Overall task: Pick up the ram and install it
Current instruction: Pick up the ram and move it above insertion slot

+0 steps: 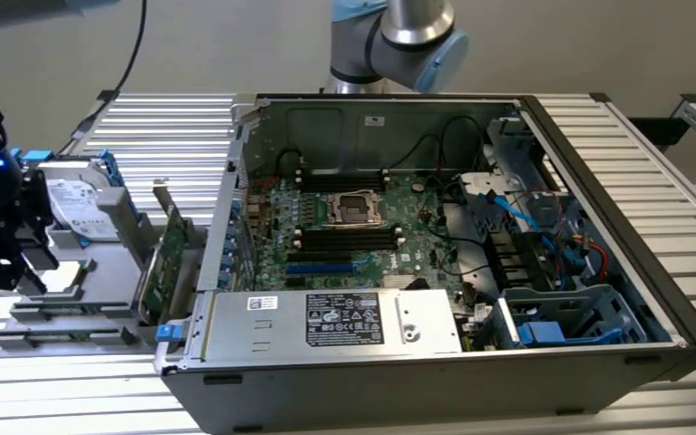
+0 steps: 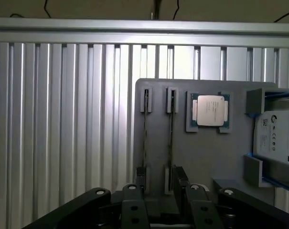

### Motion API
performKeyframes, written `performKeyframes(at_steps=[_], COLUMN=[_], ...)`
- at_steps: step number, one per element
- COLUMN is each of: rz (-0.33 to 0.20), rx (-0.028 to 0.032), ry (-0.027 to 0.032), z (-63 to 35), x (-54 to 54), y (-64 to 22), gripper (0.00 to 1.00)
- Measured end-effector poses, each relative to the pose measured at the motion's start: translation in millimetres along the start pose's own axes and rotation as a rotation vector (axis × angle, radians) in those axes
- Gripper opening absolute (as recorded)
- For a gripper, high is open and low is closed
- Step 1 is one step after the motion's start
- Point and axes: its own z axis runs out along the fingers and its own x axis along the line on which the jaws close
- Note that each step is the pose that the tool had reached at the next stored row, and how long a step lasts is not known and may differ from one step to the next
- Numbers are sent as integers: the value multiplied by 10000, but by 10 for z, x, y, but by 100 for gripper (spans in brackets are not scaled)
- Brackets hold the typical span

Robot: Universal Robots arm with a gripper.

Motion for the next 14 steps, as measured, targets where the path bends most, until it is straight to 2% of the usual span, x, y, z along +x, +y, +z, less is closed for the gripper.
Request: performKeyframes(at_steps=[7, 14], rz=[-155, -268], rx=[-2, -1], ry=[-11, -7], z=[128, 259], x=[104, 121], y=[-5, 45], gripper=[37, 37])
